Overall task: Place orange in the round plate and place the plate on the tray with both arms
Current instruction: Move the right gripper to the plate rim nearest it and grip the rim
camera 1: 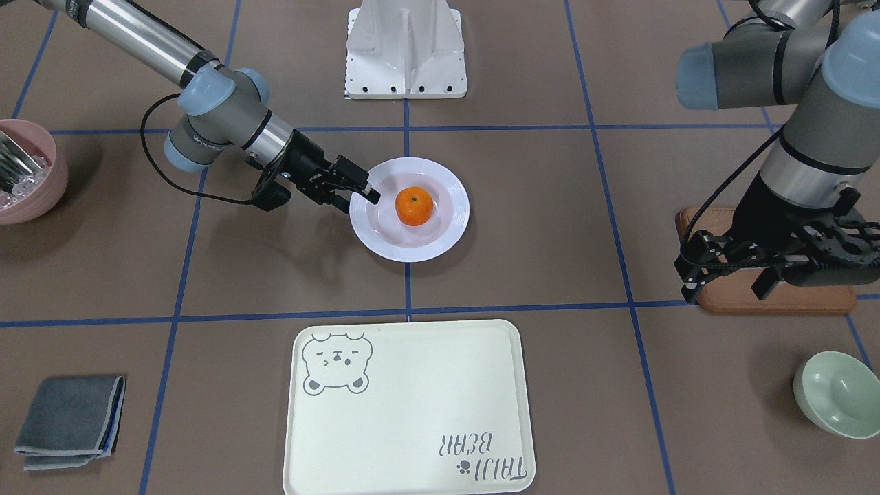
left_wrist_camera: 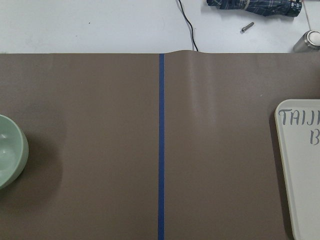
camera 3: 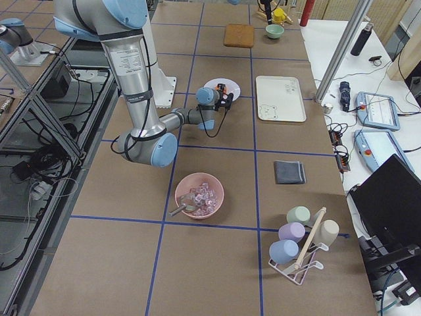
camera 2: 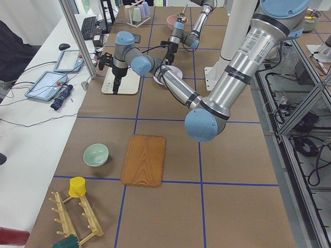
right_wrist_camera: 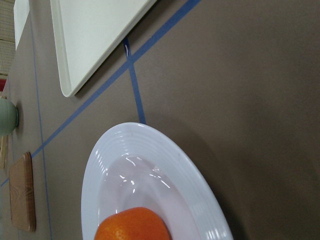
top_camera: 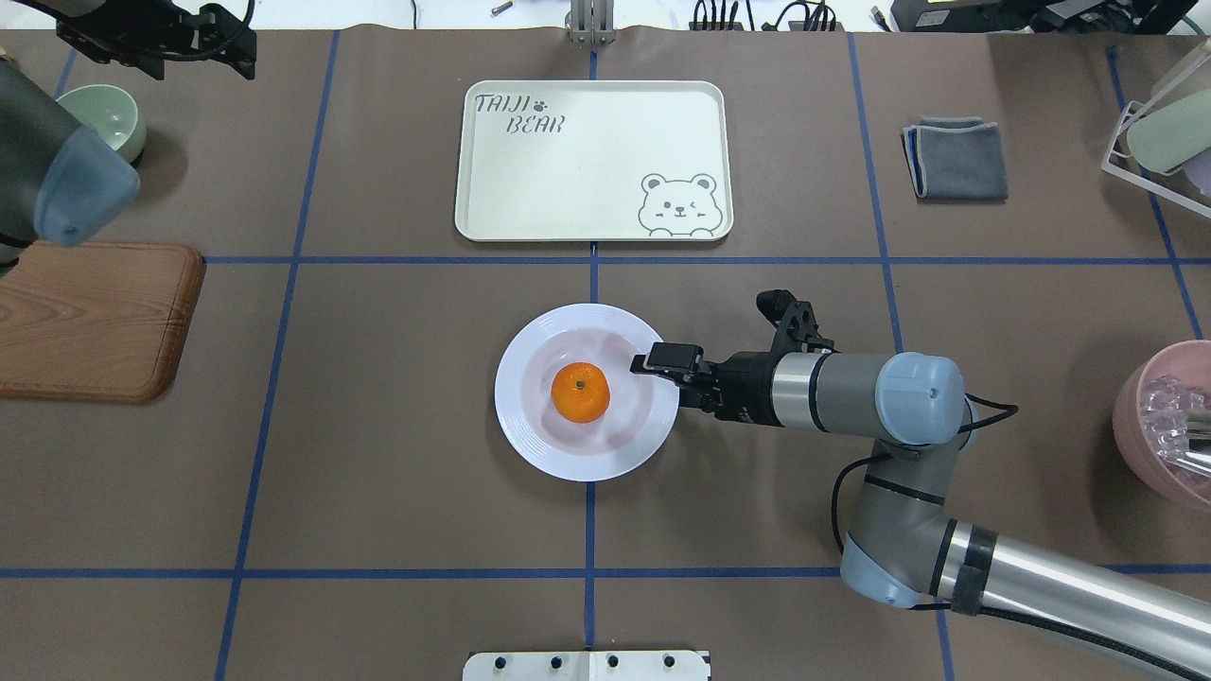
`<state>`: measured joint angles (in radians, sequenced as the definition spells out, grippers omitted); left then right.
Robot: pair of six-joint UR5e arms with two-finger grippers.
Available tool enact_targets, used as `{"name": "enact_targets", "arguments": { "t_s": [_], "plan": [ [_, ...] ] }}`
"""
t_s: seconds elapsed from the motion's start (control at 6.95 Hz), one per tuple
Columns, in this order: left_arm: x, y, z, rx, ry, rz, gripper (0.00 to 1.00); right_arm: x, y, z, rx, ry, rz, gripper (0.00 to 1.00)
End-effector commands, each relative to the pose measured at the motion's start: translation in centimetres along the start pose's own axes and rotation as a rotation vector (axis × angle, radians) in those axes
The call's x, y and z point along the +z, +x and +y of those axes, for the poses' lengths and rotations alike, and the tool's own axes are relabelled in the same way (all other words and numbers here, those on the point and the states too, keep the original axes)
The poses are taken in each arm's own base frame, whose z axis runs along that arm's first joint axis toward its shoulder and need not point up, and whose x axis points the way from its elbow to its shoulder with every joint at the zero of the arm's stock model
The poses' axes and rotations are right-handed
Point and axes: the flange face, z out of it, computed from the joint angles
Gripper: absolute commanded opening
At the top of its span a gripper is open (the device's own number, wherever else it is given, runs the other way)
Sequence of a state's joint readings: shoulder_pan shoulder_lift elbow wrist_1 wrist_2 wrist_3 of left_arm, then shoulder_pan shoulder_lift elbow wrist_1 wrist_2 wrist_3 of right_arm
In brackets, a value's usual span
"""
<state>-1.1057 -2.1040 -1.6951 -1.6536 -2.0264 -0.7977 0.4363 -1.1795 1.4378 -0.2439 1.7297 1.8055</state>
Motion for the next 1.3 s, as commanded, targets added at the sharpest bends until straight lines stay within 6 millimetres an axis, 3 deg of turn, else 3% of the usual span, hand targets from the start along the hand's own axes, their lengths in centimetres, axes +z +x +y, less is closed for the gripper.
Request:
{"name": "enact_targets", "arguments": {
  "t_s": [0.0,0.43,0.72,0.86,1.15],
  "plan": [
    [-0.2,-0.1,-0.1,-0.001,0.004,0.001,0.99,0.7,-0.3,1.0,0.000,0.006,-0.004,1.00],
    [-0.3,-0.2,-0.2,-0.004,0.005,-0.001,0.99,2.1,-1.7,1.6,0.001,0.010,0.006,1.00],
    [-0.2,-0.3,-0.2,-0.005,0.003,-0.001,0.99,2.2,-1.6,1.7,0.014,0.014,0.011,1.00],
    [-0.2,-0.3,-0.2,-0.005,0.003,-0.001,0.99,2.2,-1.7,1.7,0.016,0.015,0.008,0.85],
    [-0.3,-0.2,-0.2,-0.004,0.005,-0.001,0.99,2.2,-2.5,1.7,0.015,0.035,-0.013,0.42]
  ]
}}
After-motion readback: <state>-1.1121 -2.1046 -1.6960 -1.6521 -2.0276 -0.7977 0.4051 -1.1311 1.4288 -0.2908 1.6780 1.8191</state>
